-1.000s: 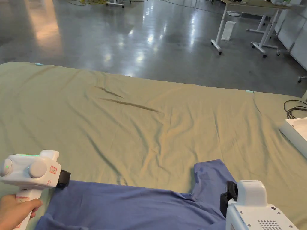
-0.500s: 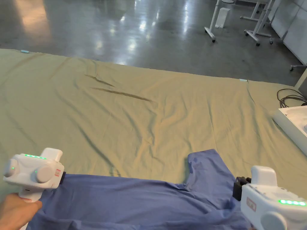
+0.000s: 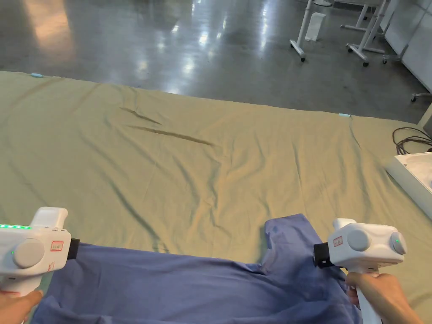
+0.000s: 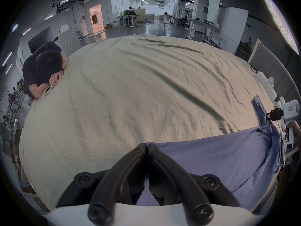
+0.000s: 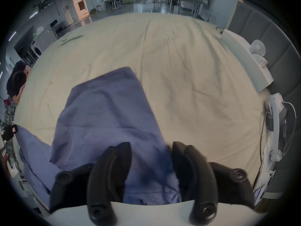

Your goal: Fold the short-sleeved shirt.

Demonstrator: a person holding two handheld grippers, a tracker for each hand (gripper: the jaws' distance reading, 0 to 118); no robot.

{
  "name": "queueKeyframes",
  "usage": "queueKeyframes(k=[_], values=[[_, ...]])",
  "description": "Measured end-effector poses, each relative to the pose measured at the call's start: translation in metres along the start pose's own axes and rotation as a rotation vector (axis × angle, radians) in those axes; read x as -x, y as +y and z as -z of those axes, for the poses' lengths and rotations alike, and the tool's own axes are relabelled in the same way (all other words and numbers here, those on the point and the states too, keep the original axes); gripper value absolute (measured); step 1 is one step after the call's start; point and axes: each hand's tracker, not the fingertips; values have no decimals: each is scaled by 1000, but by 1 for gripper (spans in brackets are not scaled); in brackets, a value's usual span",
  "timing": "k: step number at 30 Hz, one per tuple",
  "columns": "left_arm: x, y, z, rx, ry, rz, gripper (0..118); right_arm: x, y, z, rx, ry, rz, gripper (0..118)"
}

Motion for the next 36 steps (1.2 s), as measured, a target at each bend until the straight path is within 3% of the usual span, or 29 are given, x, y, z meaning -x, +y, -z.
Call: queueKeyframes(k=[3,6,16,29,36], values=[[-1,-1,-2,0,-2,-5,4,11,-2,2,-17,-13,-38,33],[1,-1,-1,1,0,-13,4,17,-2,9,-12,6,-58,0],[5,-3,-17,-24,-19,-41,4,0,-24,-60,-173,86,8,0],[24,-32,-109,-139,-100,-51,4,-3,-109,-199,-383,91,-98,0],[38,-79,-140,-138,-108,-35,4,-13,-180,-225,-389,72,-73,0]])
